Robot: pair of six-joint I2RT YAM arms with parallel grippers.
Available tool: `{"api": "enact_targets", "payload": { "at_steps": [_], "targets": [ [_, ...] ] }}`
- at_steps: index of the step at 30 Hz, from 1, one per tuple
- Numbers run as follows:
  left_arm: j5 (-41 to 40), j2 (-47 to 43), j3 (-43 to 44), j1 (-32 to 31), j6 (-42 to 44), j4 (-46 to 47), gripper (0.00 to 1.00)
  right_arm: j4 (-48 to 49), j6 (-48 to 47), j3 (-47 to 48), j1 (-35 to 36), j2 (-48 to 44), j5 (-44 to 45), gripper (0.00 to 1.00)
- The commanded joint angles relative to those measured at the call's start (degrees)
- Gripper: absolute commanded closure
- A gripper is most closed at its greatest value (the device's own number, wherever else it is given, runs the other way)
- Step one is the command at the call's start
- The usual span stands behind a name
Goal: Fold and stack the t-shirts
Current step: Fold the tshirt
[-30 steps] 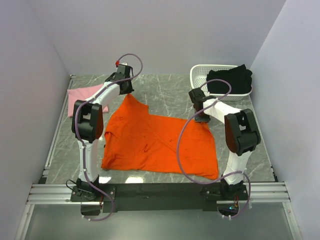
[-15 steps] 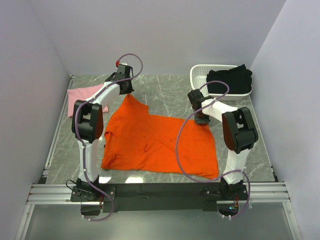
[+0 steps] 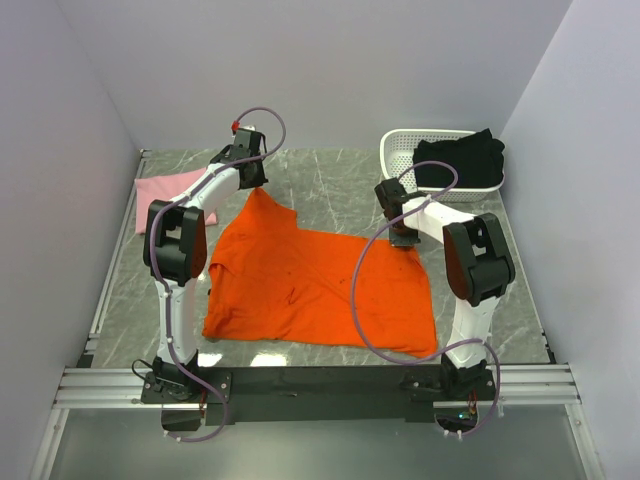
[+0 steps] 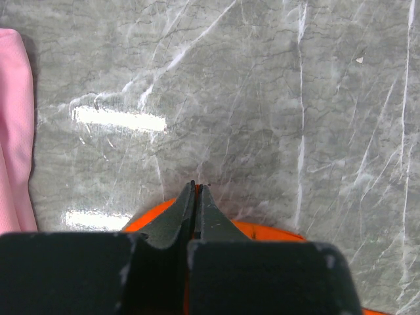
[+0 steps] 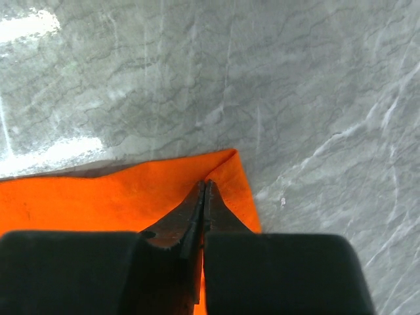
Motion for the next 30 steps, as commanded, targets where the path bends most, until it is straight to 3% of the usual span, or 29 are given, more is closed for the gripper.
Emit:
{"api": "enact_targets", "payload": {
  "at_steps": [1,13,23,30],
  "targets": [
    [0.8,-2.4,1.2,0.2,0.6,0.5,0.99,-0.1,0.5,1.8,0.5,0.0,2.6,1.0],
    [1.8,-11.6,-7.6,0.2,-0.9,7.7,1.0,-2.5,2.2,-2.3,0.3,-12.3,5.6,1.0],
    [0.7,-27.0,-30.1,0.2,-6.3,15.1,0.99,-4.8,4.7,-9.6,0.4,-22.9,2.3,1.0],
    [-0.3,-43.2,-47.3,0.2,-11.0,19.0,0.99,-5.3,5.6,-15.1,0.3,-32.0,-1.9,1.0]
  ]
}}
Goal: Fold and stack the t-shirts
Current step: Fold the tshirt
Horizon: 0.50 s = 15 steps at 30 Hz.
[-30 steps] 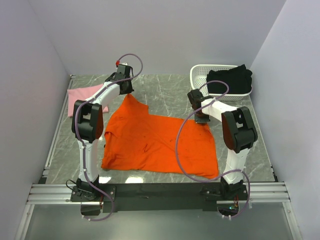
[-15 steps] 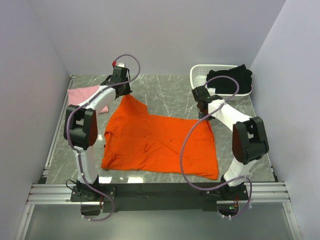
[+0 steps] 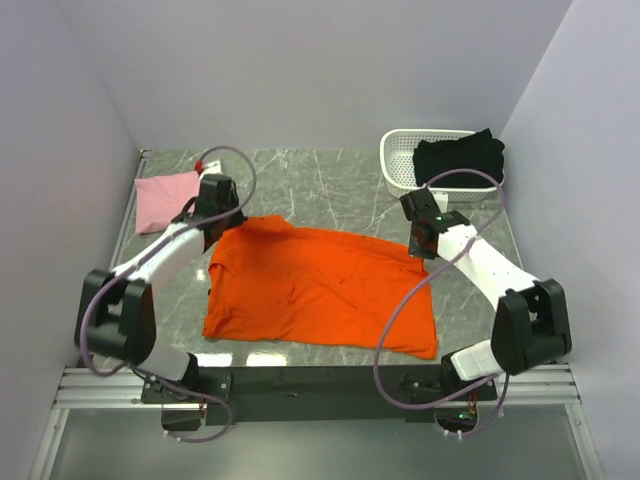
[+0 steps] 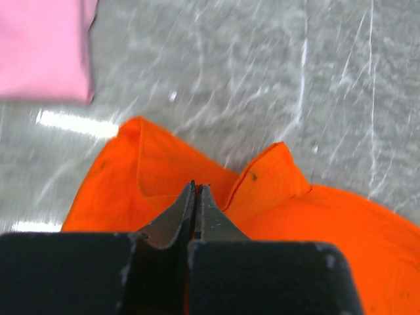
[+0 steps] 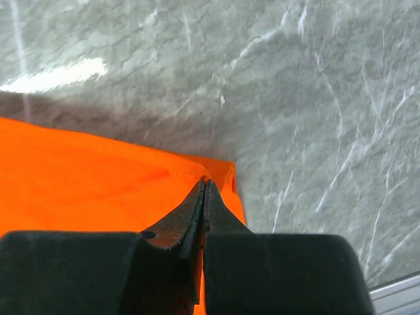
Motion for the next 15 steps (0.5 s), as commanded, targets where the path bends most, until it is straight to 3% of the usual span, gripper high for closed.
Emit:
{"api": "enact_targets", "payload": {
  "at_steps": [1,7,15],
  "targets": [
    [-1.4,-9.1,-6.9,0.2,-3.8,4.5,0.99,-0.8,1.4,-1.3,0.4,-6.0,-1.9,1.0],
    [-5.4,-22.6,-18.7,0.2,-7.1,3.0,1.0,-4.3,0.8,-3.4,0.4,-11.3,-3.0,1.0],
    [-9.6,-37.0,-25.8,0.2,-9.6,-0.9,0.99,-8.0,0.6,-3.3,1.7,-15.1,-4.9,1.0]
  ]
}}
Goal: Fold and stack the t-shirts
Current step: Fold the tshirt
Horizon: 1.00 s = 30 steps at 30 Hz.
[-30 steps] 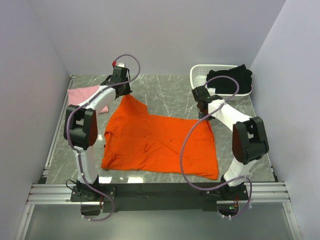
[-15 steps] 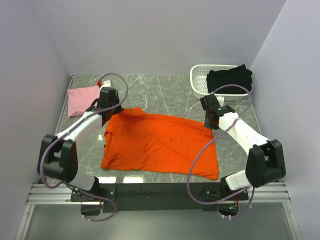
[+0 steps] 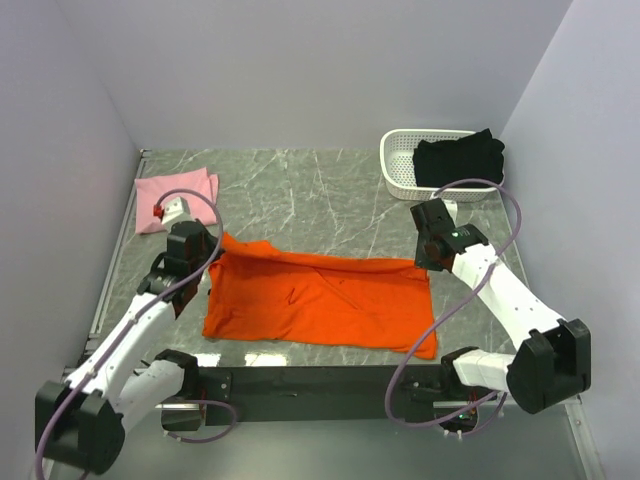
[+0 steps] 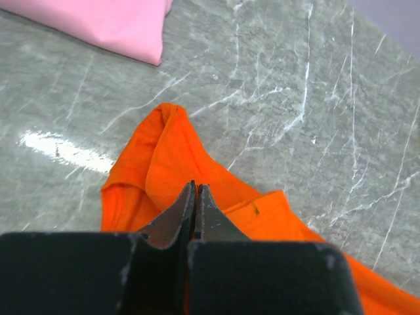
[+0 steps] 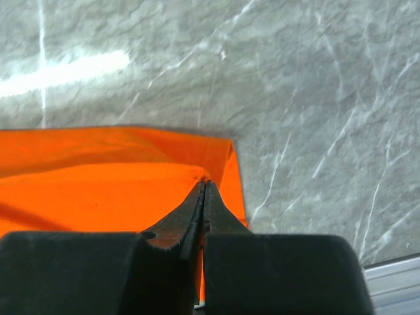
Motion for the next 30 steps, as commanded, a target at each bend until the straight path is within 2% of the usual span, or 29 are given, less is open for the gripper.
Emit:
{"api": "enact_targets", "payload": {
  "at_steps": [1,9,19,25,26,27,28,29,30],
  "targets": [
    [-3.2,-4.6,-2.0,0.2,-2.3,-1.4,0.99,-3.3,0.3,1.0,1.1,-3.4,-1.1,1.0],
    [-4.1,-10.0,-3.2,0.1,-3.8,-4.7,0.99,-8.6,2.4,2.8,3.7,-7.0,-3.1,1.0],
    [-3.0,-14.2,-6.9,0.2,-6.1,-7.4,0.99,-16.0,6.4,1.0,6.0,-9.1,-1.1,1.0],
    [-2.1,-18.5,-7.6,0.2,-8.6,-10.5,0.99,-20.0,10.5,1.0,10.5,-7.4,1.0,1.0],
    [-1.3,-20.3,-7.6,0.2,-9.0,-12.1,0.99,-20.9,12.0,1.7,13.0,-7.1,1.3,1.0],
    [-1.0,-21.4,-7.5,0.2,-9.2,-12.8,0.98,-22.1,12.8,2.1,14.2,-6.1,1.5,0.99],
    [-0.9,-22.4,-7.4,0.1,-10.0,-13.7,0.93,-25.2,14.1,2.4,15.9,-5.4,2.1,0.9],
    [-0.7,-24.5,-7.6,0.0,-10.7,-14.1,0.82,-26.5,15.4,2.6,17.3,-4.7,3.0,0.87],
    [-0.2,-25.5,-7.7,0.0,-10.7,-14.3,0.74,-27.7,17.4,2.5,19.9,-3.3,3.8,0.81]
  ]
}}
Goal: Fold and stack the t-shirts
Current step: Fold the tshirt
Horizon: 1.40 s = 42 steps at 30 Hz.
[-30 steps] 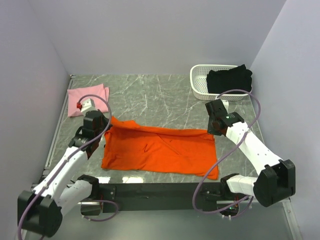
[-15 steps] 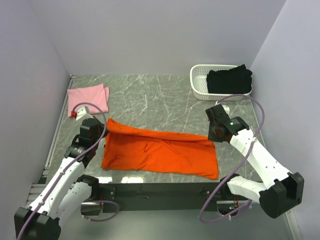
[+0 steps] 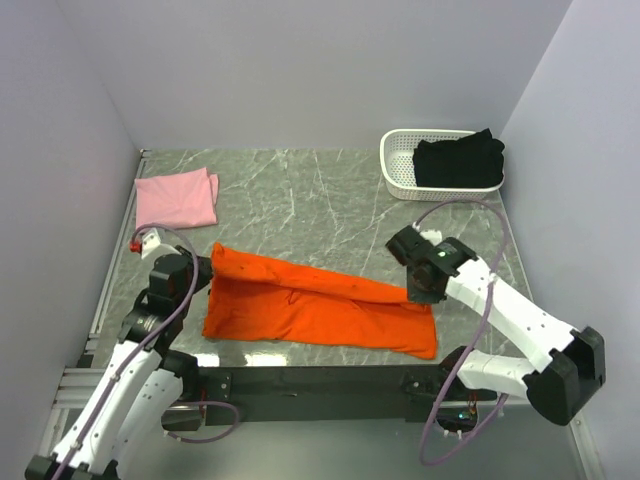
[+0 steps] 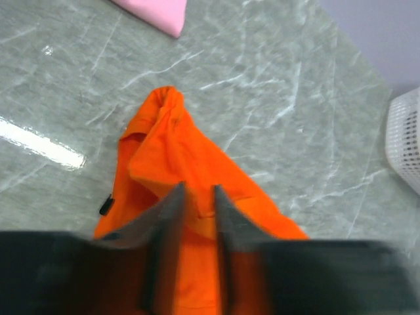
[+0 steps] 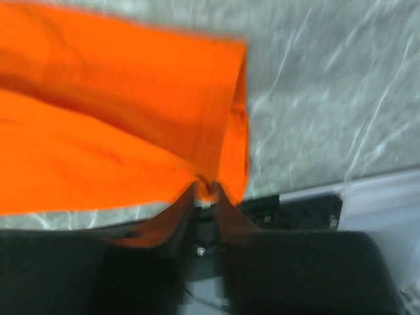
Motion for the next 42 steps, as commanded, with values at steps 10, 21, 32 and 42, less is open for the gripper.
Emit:
{"api": "enact_targets", "payload": {
  "at_steps": [10,21,32,42],
  "targets": [
    [2.1,-8.1,3.7,0.0,-2.0,1.1,0.13,1.3,6.3,7.7,9.5,0.5,6.9,0.34],
    [14.1,27.7,4.7,-8.7,3.1,14.7,0.12,22.3,-3.5,-3.5,-9.4,2.7,-3.1,0.34],
    [11.6,40.7,6.8,-20.3,0.7,20.3,0.11,28.4,-1.3,-13.1,-16.4,7.9,-8.7,0.37],
    [12.1,40.5,7.9,-20.8,3.5,19.8,0.09,31.8,2.7,-16.1,-18.9,12.6,-9.7,0.41]
  ]
}}
